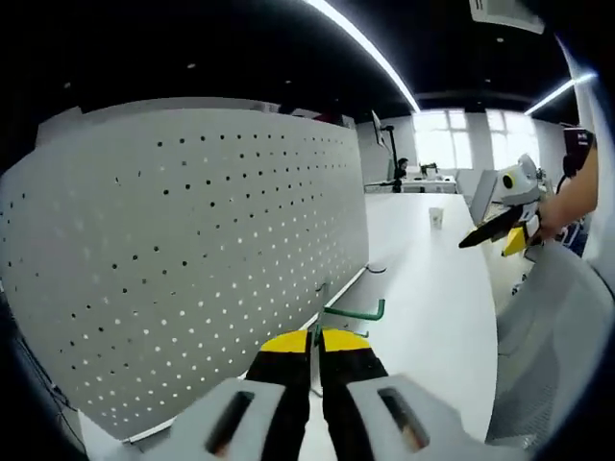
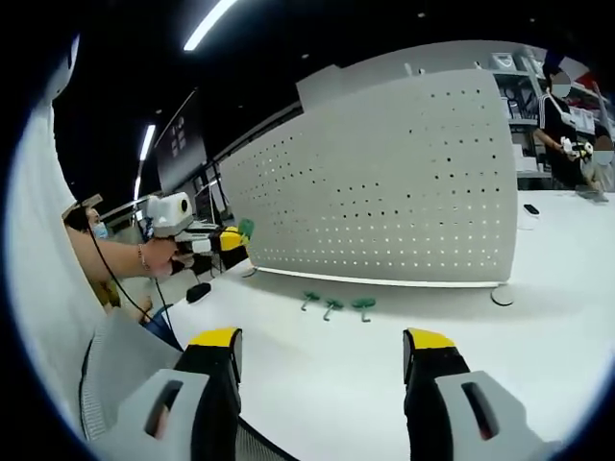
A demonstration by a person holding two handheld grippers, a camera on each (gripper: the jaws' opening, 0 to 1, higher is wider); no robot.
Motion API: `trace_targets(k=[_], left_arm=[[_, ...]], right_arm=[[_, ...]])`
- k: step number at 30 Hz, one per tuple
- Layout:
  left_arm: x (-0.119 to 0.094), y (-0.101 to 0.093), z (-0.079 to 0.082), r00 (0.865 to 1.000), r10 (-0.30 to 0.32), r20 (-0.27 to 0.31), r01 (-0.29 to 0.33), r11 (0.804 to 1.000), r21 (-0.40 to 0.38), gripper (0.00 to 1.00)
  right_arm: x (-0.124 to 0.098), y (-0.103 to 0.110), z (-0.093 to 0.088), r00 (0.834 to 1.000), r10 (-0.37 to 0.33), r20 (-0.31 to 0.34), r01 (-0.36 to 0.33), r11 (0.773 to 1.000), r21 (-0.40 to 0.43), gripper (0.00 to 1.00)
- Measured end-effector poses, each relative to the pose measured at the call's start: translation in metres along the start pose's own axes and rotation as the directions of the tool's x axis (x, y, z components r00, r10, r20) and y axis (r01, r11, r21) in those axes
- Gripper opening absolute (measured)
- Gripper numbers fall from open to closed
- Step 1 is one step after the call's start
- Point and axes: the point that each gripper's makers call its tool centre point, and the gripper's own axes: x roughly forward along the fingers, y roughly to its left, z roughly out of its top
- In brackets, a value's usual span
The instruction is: Insert the hook assembly into the mounting plate slot until the hook locks in place.
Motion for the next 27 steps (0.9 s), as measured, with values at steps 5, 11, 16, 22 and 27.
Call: trace_targets(k=[5,11,16,22,27], left_arm=[[-0.006,-0.003,0.011,0.999,0.011,0.040,-0.010,0.999,-0.033,0.01],[-0.013,-0.012,0.025,0.995,0.026,0.092,-0.022,0.999,-0.046,0.01],[-0.020,-0.017,0.036,0.988,0.039,0.152,-0.029,0.997,-0.067,0.01],[-0.026,-0.026,0.043,0.981,0.055,0.188,-0.042,0.996,-0.077,0.01],[-0.035,-0.030,0.048,0.974,0.075,0.215,-0.056,0.994,-0.094,0.01]], right_arm=[[0.001,0.001,0.004,1.000,0.006,0.012,-0.006,1.000,-0.001,0.66],[0.002,0.003,0.007,1.000,0.014,0.023,-0.014,1.000,-0.006,0.65],[0.002,0.003,0.011,0.999,0.023,0.037,-0.023,1.000,-0.003,0.65],[0.002,-0.001,0.013,0.999,0.022,0.044,-0.022,1.000,0.001,0.65],[0.003,0.001,0.012,0.999,0.025,0.041,-0.025,1.000,0.004,0.65]])
